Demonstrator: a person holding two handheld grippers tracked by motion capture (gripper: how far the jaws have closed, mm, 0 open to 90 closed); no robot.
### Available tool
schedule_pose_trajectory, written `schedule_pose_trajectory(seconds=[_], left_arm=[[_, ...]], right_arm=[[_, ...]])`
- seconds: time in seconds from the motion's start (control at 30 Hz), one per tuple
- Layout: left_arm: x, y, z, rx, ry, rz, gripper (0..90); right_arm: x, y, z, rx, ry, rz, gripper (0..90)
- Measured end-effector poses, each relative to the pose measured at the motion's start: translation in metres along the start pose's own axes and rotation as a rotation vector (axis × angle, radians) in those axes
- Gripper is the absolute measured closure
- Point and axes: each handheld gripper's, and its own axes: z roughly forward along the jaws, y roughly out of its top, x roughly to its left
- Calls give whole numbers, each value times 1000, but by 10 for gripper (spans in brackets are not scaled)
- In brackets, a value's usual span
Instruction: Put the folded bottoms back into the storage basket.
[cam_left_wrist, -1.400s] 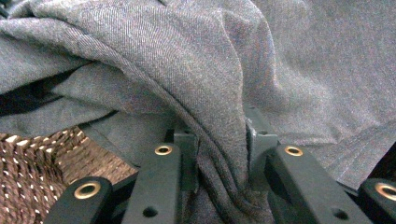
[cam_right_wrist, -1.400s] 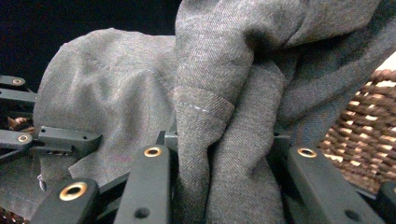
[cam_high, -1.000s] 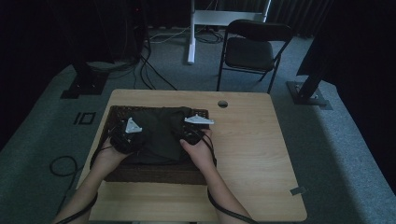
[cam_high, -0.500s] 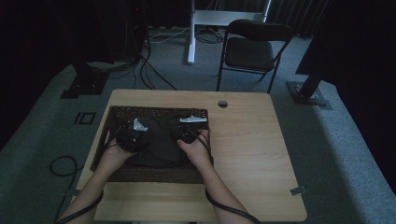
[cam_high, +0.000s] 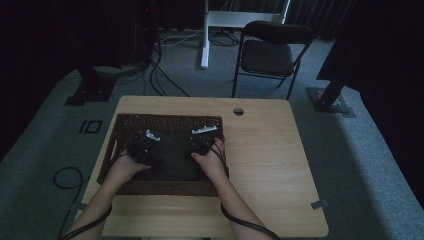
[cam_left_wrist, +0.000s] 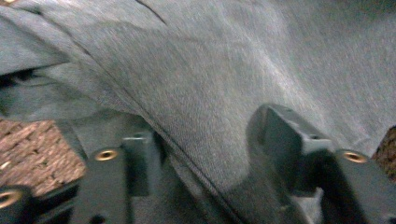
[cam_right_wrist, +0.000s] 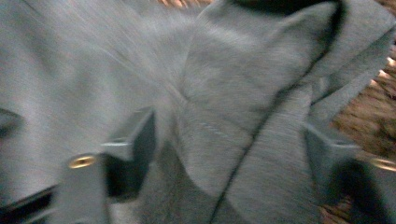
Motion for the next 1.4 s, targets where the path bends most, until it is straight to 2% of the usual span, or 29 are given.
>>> schedule_pose_trajectory(seconds=[0.03,0.07,0.1,0.13,0.17,0.2,0.23,0.3,0.43,0.47,0.5,0.53,0.6,0.83,1.1,1.13,1.17,1.2,1.23,1.3,1.37,1.4], left_arm=[[0,0,0,0,0,0,383],[1,0,-3,-15,0,-9,375],[1,0,-3,-15,0,-9,364],[3,0,-5,-27,0,-25,363],[3,0,-5,-27,0,-25,361],[5,-1,-10,-44,19,-48,354],[5,-1,-10,-44,19,-48,355],[7,-1,-13,-58,18,-61,354],[8,-2,-18,-74,34,-69,345],[9,-3,-24,-102,49,-76,345],[9,-3,-24,-102,49,-76,346],[11,-3,-31,-140,48,-95,347],[12,-3,-36,-153,52,-101,347],[8,-5,-43,-181,47,-103,338],[2,-4,-50,-225,16,-105,302],[2,-4,-52,-242,-26,-110,265],[2,-4,-52,-242,-26,-110,256],[2,-4,-54,-259,-58,-113,256],[3,-4,-55,-270,-65,-115,242],[3,-5,-56,-279,-75,-118,199],[3,-5,-56,-279,-75,-118,195],[2,-5,-57,-281,-68,-113,159]], right_arm=[[1,-1,1,9,-32,-22,231],[2,0,0,4,-47,-43,212],[2,0,0,4,-47,-43,212],[3,3,-5,-47,-66,-54,204],[3,5,-8,-75,-71,-70,199],[3,7,-11,-85,-79,-93,199],[3,7,-11,-85,-79,-93,199],[1,12,-20,-129,-69,-58,188],[-2,15,-27,-159,-53,-47,188],[-2,15,-29,-166,-56,-47,188],[-2,15,-29,-166,-56,-47,188],[-3,15,-32,-178,-54,-47,189],[-4,16,-34,-190,-44,-35,189],[-3,17,-40,-214,-32,-48,188],[-2,19,-47,-221,-15,-57,188],[-2,19,-50,-228,-9,-58,188],[-2,20,-51,-228,-8,-59,189],[-2,20,-53,-231,-6,-60,189],[-2,21,-54,-235,-5,-59,189],[-2,21,-57,-241,-1,-64,189],[-1,22,-59,-242,2,-67,189],[-1,22,-61,-247,5,-73,189]])
